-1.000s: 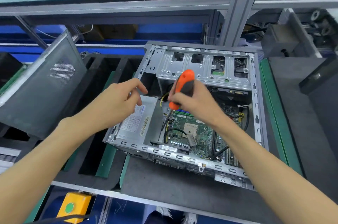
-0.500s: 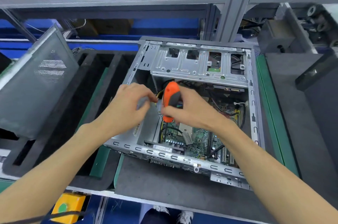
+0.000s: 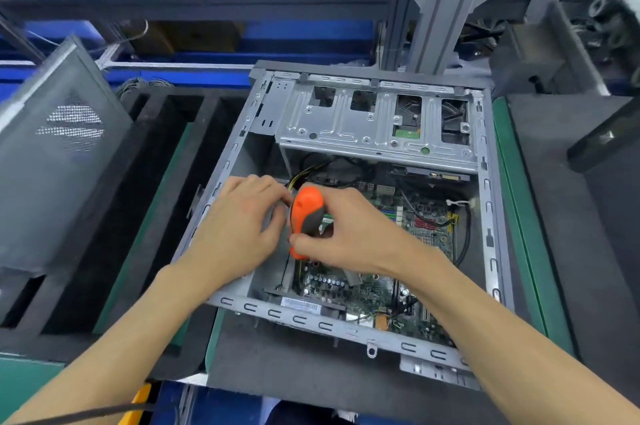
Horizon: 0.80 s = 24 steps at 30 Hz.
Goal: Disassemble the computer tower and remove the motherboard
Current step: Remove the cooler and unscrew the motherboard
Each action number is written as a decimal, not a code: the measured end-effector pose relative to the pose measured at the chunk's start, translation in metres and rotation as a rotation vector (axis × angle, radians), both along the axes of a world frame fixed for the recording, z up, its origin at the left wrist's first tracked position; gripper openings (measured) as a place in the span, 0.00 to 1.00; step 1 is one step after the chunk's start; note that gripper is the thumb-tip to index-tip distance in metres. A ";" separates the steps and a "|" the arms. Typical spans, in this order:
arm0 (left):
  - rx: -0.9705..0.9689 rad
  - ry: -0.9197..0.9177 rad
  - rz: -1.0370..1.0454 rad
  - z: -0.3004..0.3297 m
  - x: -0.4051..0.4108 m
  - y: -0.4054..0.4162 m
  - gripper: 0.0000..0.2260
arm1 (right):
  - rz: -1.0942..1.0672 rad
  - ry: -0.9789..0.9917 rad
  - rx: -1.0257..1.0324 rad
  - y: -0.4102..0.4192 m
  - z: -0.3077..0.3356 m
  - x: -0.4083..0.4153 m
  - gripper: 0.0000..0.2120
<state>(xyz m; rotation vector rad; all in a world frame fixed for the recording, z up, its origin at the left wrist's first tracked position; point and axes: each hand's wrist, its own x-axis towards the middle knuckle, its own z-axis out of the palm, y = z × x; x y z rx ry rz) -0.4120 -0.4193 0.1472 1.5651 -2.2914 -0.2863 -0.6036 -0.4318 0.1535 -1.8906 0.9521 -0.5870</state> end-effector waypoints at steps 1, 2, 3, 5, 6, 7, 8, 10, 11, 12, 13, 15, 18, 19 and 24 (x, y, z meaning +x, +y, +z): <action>0.003 -0.001 -0.001 -0.001 0.000 0.000 0.06 | 0.037 0.038 0.000 0.001 -0.003 0.002 0.07; 0.005 0.000 -0.002 -0.001 0.001 0.000 0.07 | 0.063 0.063 0.010 0.001 -0.005 0.003 0.07; 0.005 0.003 -0.006 -0.001 0.001 0.000 0.08 | 0.075 0.076 0.019 0.002 -0.007 0.004 0.08; 0.004 0.004 -0.010 -0.001 0.002 0.000 0.10 | 0.077 0.080 0.028 0.002 -0.010 0.006 0.08; 0.005 0.001 -0.010 0.000 0.002 0.000 0.10 | 0.077 0.075 0.030 0.001 -0.010 0.006 0.08; 0.007 0.000 -0.011 0.000 0.002 0.001 0.10 | 0.079 0.068 0.030 0.001 -0.010 0.006 0.08; 0.011 0.000 -0.010 0.001 0.002 0.001 0.10 | 0.084 0.064 0.030 0.001 -0.010 0.007 0.08; 0.018 0.003 -0.006 0.002 0.002 0.001 0.09 | 0.091 0.061 0.037 0.001 -0.010 0.006 0.09; 0.020 0.003 -0.004 0.002 0.002 0.001 0.09 | 0.089 0.061 0.040 0.001 -0.010 0.006 0.09; 0.018 0.003 -0.002 0.002 0.002 0.001 0.08 | 0.087 0.061 0.042 0.001 -0.010 0.006 0.09; 0.013 0.005 -0.001 0.001 0.002 0.001 0.08 | 0.087 0.061 0.044 0.001 -0.010 0.006 0.10; 0.002 0.004 -0.005 0.001 0.003 0.001 0.07 | 0.089 0.065 0.048 0.002 -0.010 0.006 0.10; 0.001 0.004 -0.013 0.001 0.004 0.001 0.07 | 0.076 0.060 0.057 0.002 -0.009 0.006 0.09; 0.002 0.006 -0.016 0.000 0.004 0.001 0.07 | 0.061 0.048 0.059 0.002 -0.008 0.005 0.08; 0.025 0.174 0.027 0.001 0.005 0.001 0.10 | -0.097 -0.084 0.070 -0.005 0.008 -0.006 0.03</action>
